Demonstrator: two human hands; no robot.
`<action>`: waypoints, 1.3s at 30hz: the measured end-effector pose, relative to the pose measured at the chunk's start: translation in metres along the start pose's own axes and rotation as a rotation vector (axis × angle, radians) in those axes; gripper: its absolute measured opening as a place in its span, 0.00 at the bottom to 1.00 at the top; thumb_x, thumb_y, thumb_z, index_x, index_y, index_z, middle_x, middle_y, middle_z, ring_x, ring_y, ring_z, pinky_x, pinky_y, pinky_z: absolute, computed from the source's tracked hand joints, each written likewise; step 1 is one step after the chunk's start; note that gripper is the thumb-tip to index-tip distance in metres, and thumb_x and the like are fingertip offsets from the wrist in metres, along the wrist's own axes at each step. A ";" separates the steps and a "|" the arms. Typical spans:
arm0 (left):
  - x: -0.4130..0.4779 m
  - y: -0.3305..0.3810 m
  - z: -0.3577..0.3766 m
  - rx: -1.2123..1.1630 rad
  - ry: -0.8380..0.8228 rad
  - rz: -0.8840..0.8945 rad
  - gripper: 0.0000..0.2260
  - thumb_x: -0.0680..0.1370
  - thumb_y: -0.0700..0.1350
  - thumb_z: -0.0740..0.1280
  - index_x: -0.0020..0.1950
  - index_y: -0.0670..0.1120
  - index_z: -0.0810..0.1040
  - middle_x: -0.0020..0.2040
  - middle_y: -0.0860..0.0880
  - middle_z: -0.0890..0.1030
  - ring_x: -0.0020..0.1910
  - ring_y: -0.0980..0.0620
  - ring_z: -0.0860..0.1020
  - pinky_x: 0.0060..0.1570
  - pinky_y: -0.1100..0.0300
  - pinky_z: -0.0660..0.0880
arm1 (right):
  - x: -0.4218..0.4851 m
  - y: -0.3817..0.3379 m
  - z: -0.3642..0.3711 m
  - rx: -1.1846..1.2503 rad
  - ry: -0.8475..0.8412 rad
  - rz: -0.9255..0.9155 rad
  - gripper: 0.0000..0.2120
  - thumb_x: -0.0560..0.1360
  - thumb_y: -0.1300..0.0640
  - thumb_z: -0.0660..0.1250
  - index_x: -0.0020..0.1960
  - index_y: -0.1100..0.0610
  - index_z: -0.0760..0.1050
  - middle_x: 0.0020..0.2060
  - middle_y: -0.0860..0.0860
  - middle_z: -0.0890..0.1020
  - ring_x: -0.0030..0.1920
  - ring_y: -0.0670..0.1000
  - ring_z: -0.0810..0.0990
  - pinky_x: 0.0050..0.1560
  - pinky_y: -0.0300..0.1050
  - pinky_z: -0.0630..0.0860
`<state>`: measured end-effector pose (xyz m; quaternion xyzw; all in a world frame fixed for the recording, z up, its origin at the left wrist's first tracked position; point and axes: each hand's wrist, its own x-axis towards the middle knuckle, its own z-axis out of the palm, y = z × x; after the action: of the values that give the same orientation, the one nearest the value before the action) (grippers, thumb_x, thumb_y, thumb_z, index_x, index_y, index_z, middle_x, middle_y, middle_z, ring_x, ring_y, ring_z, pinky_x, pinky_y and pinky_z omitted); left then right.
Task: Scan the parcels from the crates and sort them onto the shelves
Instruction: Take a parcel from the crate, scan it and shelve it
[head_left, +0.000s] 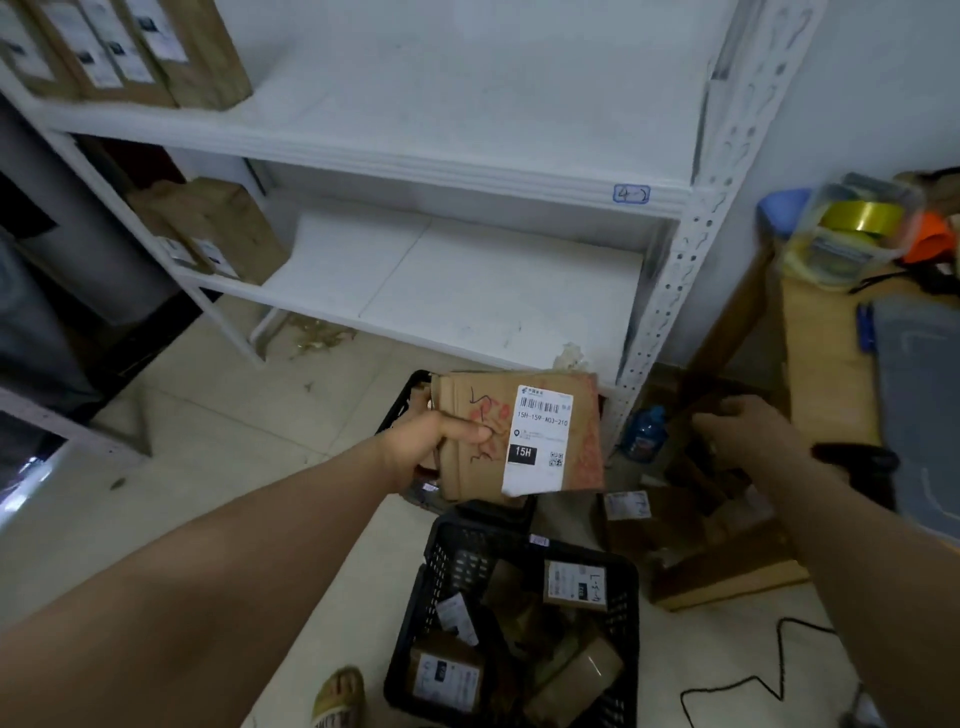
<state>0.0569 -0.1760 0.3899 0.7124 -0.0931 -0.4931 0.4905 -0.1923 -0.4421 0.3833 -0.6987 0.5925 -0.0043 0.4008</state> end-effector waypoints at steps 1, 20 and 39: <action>-0.005 0.004 -0.016 -0.003 -0.004 0.003 0.37 0.63 0.42 0.82 0.69 0.52 0.70 0.55 0.49 0.86 0.54 0.46 0.84 0.42 0.49 0.82 | -0.013 -0.031 0.012 0.046 -0.067 -0.039 0.29 0.78 0.48 0.70 0.75 0.57 0.67 0.68 0.59 0.74 0.65 0.62 0.74 0.63 0.59 0.74; -0.091 0.158 -0.487 -0.216 0.074 0.307 0.30 0.56 0.46 0.79 0.59 0.48 0.83 0.60 0.44 0.84 0.60 0.43 0.81 0.62 0.44 0.76 | -0.201 -0.529 0.260 0.397 -0.523 -0.553 0.36 0.70 0.41 0.76 0.73 0.33 0.62 0.62 0.41 0.80 0.61 0.49 0.80 0.59 0.61 0.78; -0.062 0.244 -0.660 -0.185 0.207 0.522 0.44 0.66 0.37 0.79 0.73 0.64 0.62 0.60 0.47 0.84 0.58 0.43 0.83 0.60 0.41 0.78 | -0.213 -0.728 0.295 0.258 -0.443 -0.870 0.48 0.67 0.53 0.80 0.78 0.41 0.56 0.57 0.45 0.77 0.52 0.48 0.81 0.41 0.44 0.78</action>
<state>0.6360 0.1406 0.6422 0.6632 -0.1773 -0.2814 0.6705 0.4863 -0.1182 0.6939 -0.8099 0.1416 -0.0955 0.5611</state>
